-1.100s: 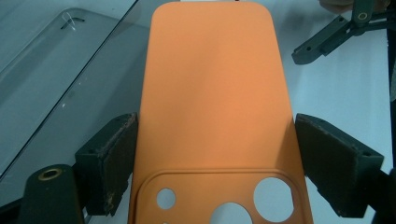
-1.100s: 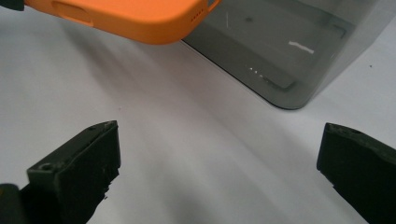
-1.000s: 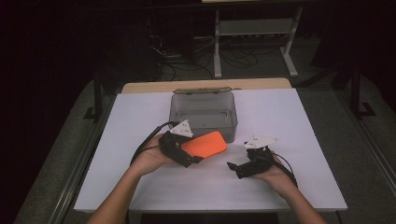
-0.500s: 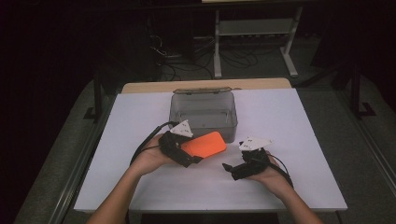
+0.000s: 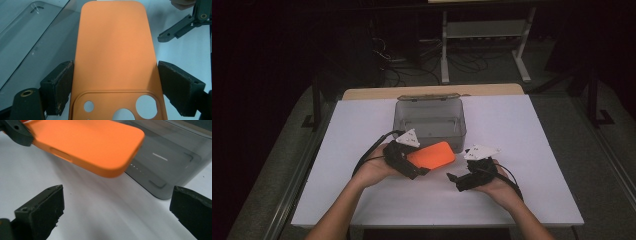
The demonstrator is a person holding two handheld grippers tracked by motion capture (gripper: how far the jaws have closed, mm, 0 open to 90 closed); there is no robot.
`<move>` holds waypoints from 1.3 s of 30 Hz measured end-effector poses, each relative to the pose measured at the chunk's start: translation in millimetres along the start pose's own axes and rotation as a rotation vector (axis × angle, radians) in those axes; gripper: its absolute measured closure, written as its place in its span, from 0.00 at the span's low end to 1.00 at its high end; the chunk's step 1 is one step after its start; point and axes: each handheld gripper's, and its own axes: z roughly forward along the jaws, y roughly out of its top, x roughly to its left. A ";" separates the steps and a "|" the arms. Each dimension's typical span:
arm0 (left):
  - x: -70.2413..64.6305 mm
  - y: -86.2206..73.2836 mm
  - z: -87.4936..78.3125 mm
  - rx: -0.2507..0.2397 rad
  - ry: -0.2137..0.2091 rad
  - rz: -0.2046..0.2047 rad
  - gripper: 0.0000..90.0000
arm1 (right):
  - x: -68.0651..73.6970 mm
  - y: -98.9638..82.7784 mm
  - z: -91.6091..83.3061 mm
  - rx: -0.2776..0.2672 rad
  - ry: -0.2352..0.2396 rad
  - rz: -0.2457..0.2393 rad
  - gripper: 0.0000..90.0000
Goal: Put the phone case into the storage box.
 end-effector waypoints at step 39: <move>-3.8 1.0 5.8 0.021 -0.024 0.001 0.18 | 22.5 2.4 6.0 0.010 -0.141 -0.308 0.00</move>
